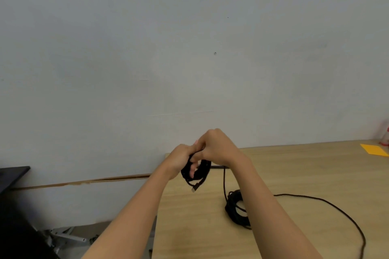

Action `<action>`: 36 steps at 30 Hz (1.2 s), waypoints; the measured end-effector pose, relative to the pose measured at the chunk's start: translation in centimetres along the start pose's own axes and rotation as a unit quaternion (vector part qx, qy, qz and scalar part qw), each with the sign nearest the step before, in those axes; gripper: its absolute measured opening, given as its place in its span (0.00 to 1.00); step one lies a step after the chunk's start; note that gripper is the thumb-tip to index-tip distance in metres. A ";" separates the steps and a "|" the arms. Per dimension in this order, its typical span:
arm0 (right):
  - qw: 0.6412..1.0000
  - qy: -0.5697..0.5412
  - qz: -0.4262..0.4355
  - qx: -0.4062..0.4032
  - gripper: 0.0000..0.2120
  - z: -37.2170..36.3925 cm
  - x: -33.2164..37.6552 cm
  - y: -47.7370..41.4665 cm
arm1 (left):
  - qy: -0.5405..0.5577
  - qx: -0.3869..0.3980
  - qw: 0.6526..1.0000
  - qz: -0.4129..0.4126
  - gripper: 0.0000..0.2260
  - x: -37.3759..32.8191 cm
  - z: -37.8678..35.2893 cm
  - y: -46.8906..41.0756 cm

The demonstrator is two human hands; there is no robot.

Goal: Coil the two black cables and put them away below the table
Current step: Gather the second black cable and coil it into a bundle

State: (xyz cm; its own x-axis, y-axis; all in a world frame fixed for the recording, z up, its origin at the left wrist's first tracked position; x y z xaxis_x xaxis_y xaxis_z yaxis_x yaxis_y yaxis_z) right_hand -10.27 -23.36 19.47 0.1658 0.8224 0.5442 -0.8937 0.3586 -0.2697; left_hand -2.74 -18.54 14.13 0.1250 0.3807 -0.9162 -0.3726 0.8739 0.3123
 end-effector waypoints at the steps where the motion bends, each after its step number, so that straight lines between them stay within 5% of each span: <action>1: 0.999 -0.035 -0.013 -0.024 0.07 0.6 -0.6 0.2 | 0.048 0.042 0.998 0.018 0.25 0.3 -0.5 0.0; 6: 0.979 -0.120 -0.086 -0.142 0.17 1.3 -3.3 1.3 | 0.131 0.120 0.984 0.032 0.19 -0.1 -0.9 0.2; 9: 0.964 -0.226 -0.061 -0.126 0.11 -0.4 -3.4 1.4 | 0.145 0.135 0.979 0.040 0.20 -0.4 -0.9 0.2; 13: 0.885 -0.441 -0.115 -0.094 0.14 -2.2 -2.6 1.6 | 0.174 0.109 0.978 0.042 0.19 -0.4 -1.2 0.1; 23: 0.929 -0.255 -0.157 -0.217 0.28 -1.4 -2.3 0.5 | 0.272 -0.154 0.949 0.048 0.23 -0.1 0.9 -0.4; 27: 0.904 -0.279 -0.169 -0.277 0.24 -0.3 -3.0 1.1 | 0.405 -0.101 0.903 0.099 0.24 1.1 0.6 -1.0; 29: 0.873 -0.299 -0.189 -0.335 0.23 0.7 -3.7 1.7 | 0.356 -0.073 0.913 0.184 0.28 3.1 0.4 -1.4; 32: 0.816 -0.364 -0.201 -0.401 0.23 1.3 -4.1 2.2 | 0.208 0.096 0.908 0.350 0.35 6.6 -2.9 -0.8; 36: 0.779 -0.444 -0.207 -0.391 0.23 0.3 -3.9 1.8 | 0.279 0.192 0.873 0.350 0.20 6.1 -5.6 -0.3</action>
State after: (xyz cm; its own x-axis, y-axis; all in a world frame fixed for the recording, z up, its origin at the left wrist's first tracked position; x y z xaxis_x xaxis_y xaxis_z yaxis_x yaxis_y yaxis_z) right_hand -12.69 -26.01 17.11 -0.2917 0.0604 0.9546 -0.2556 0.9568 -0.1386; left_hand -7.06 -18.17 7.05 -0.5171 0.7499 -0.4126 0.1722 0.5633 0.8081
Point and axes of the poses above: each hand's wrist, its own y-axis away from the middle knuckle, its own z-axis out of the back of the hand, x = y × z, the point moved 7 cm from there along -y, towards the middle knuckle, and after that the axes turned 12 degrees about z, right-handed, at the moved point
